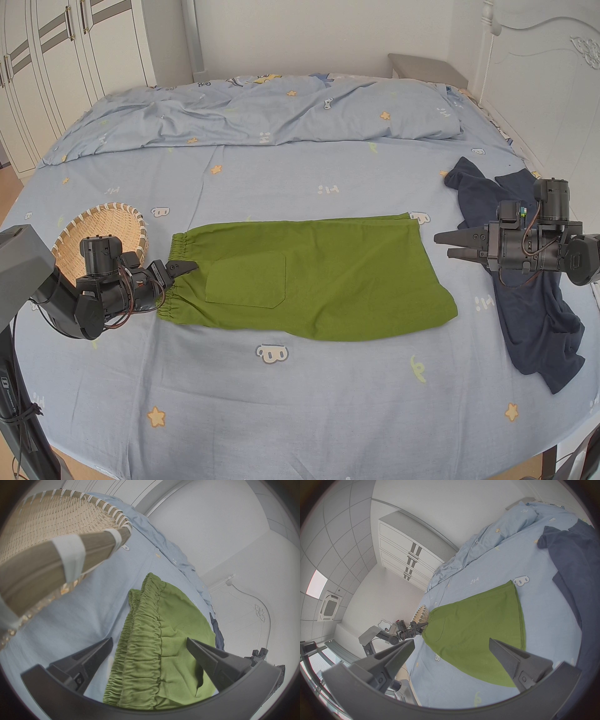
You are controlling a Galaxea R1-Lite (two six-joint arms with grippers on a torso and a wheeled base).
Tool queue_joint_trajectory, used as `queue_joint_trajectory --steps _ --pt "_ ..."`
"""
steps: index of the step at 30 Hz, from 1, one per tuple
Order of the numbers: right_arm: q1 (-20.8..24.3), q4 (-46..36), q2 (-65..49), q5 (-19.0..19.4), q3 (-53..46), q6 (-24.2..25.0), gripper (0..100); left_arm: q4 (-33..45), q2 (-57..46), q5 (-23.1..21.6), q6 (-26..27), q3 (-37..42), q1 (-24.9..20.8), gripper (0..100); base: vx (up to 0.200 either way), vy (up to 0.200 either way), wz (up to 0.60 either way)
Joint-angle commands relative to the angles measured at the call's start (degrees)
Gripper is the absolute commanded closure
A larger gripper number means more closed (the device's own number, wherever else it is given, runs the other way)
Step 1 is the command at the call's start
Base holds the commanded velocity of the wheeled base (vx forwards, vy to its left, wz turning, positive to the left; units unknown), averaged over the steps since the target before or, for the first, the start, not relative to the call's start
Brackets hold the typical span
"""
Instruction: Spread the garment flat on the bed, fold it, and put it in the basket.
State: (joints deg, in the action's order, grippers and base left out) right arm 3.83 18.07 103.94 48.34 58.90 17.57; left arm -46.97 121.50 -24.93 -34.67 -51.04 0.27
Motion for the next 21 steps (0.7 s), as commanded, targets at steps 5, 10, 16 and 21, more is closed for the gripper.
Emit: queue_joint_trajectory --steps 5,10,16,21 --pt "-0.31 0.04 0.13 0.09 0.25 0.19 0 -0.05 1.02 -0.03 -2.24 -1.87 -1.06 100 0.000 0.000 0.00" --pt "-0.40 0.13 0.21 0.09 0.42 0.19 0 -0.05 1.10 -0.03 -2.24 -2.13 -0.97 100 0.000 0.000 0.00" --pt "-2.69 1.88 1.53 -0.08 0.95 0.28 0 0.21 0.14 -0.03 -2.24 -1.87 -0.62 100 0.000 0.000 0.00" --pt "-4.09 1.62 7.24 -0.96 3.41 -0.16 0 0.56 -1.88 -0.03 -2.68 -1.69 -0.88 100 0.000 0.000 0.00"
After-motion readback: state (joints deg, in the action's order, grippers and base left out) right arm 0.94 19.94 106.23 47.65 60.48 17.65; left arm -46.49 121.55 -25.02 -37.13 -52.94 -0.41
